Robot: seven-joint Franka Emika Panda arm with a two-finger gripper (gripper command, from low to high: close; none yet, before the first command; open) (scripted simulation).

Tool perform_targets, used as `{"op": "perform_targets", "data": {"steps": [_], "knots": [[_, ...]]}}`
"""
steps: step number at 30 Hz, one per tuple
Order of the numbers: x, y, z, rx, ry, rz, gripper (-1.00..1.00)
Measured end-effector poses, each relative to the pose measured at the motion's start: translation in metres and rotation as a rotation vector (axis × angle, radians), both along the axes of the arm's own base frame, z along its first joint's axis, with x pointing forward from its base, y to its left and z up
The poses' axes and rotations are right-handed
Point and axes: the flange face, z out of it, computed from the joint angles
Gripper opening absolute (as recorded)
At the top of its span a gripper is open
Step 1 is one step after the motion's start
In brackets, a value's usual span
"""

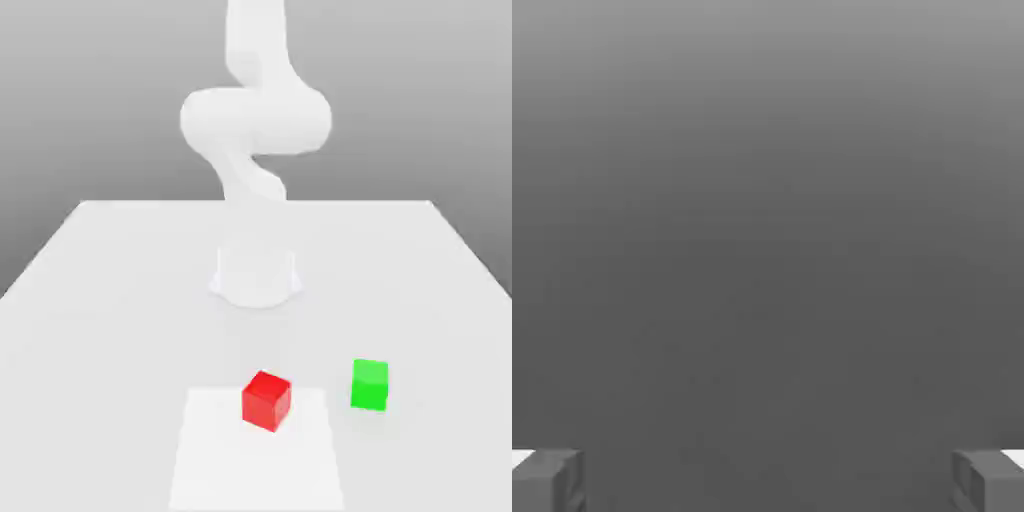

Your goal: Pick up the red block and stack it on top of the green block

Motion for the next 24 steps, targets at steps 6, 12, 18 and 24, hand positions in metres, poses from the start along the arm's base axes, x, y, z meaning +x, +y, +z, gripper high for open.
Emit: {"op": "perform_targets", "data": {"steps": [6, 12, 18, 24], "knots": [[0.049, 0.006, -0.149, 0.067, 0.222, -0.119, 0.0], [0.044, 0.008, -0.3, 0.123, 0.447, -0.255, 0.0], [-0.013, 0.01, -0.445, 0.167, 0.683, -0.413, 0.0], [-0.02, 0.011, -0.506, 0.171, 0.706, -0.43, 0.0]]}}
